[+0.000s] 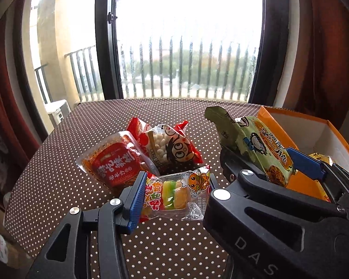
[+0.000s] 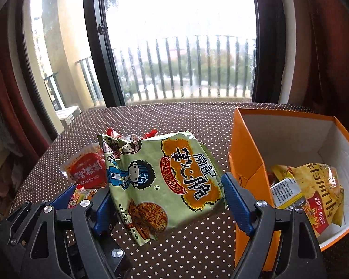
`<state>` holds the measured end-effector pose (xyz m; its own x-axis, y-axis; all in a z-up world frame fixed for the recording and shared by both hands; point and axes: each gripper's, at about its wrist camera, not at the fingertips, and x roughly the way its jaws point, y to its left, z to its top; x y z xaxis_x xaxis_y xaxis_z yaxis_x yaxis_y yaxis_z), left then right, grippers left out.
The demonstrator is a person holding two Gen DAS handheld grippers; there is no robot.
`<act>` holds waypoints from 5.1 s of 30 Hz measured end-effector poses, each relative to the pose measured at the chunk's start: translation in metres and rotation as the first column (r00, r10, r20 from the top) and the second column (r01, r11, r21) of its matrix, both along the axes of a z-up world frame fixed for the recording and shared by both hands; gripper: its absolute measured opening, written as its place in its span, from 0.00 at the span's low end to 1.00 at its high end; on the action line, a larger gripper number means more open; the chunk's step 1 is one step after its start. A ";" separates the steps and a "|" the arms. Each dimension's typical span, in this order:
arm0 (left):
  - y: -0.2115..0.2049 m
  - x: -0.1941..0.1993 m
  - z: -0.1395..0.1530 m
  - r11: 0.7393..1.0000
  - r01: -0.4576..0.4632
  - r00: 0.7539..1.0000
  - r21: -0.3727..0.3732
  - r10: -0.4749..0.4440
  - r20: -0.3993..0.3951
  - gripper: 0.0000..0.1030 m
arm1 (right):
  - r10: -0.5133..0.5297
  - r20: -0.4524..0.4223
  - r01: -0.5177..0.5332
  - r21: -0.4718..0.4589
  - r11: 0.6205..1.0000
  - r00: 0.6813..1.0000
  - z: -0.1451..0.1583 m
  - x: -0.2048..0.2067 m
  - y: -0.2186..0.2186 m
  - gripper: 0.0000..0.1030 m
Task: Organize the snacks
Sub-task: 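Carry the green bag and candy packet over the orange box with both tools, then open both tools to drop the two packets into the box, then withdraw both tools from the box toward the remaining snacks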
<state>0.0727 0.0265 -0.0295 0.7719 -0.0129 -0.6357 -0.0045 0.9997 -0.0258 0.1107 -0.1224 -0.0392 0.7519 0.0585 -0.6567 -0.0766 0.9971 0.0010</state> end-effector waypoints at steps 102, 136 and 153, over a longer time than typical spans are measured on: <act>-0.201 0.051 0.046 0.898 0.439 0.897 0.030 -0.436 -0.068 0.88 | -0.355 -0.015 0.355 0.070 0.932 0.935 0.050 -0.017 -0.200 0.94; -0.053 -0.016 0.055 0.973 0.230 0.972 -0.007 -0.229 0.058 0.89 | -0.107 0.098 0.112 -0.043 0.993 0.989 0.053 -0.035 -0.039 0.94; 0.010 0.004 0.026 0.993 0.117 0.993 0.009 -0.118 0.033 0.90 | -0.004 0.085 0.005 -0.013 1.000 0.996 0.020 -0.007 0.017 0.94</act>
<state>0.0763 0.0367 -0.0034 0.7860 -0.1001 -0.6101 0.1137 0.9934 -0.0164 0.1040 -0.1053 -0.0188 0.8051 0.0466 -0.5913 -0.0712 0.9973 -0.0183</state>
